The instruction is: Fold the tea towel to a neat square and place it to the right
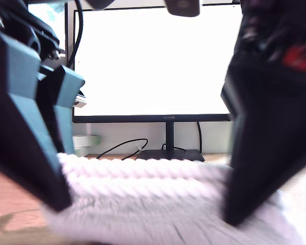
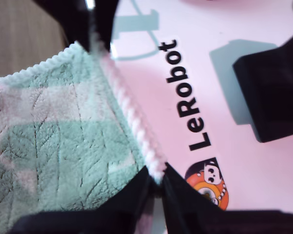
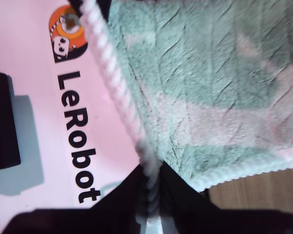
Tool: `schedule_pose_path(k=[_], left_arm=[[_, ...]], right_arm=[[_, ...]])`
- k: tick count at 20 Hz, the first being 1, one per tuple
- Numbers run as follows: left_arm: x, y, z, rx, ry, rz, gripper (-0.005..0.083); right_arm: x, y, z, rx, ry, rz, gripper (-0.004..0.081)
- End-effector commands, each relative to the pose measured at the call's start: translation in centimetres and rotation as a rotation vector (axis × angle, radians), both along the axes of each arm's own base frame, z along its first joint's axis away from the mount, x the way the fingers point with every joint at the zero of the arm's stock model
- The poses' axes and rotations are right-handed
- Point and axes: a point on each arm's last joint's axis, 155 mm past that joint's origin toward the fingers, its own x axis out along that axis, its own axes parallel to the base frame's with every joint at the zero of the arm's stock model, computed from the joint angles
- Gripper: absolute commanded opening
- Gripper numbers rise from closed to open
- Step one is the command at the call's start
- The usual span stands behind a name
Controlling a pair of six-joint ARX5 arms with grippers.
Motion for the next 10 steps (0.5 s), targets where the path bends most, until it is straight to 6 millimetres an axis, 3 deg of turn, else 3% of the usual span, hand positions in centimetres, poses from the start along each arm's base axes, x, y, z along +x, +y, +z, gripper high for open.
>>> schedule_pose_path(k=[1,10], left_arm=[[0.5,0.6,-0.7,0.033,-0.009,0.023,-0.0024],[5.9,0.5,-0.1,-0.023,-0.107,0.165,-0.0024]], right_arm=[[0.6,-0.3,-0.1,-0.019,-0.009,-0.017,-0.0012],[5.2,-0.8,1.4,0.008,-0.081,-0.139,-0.0012]])
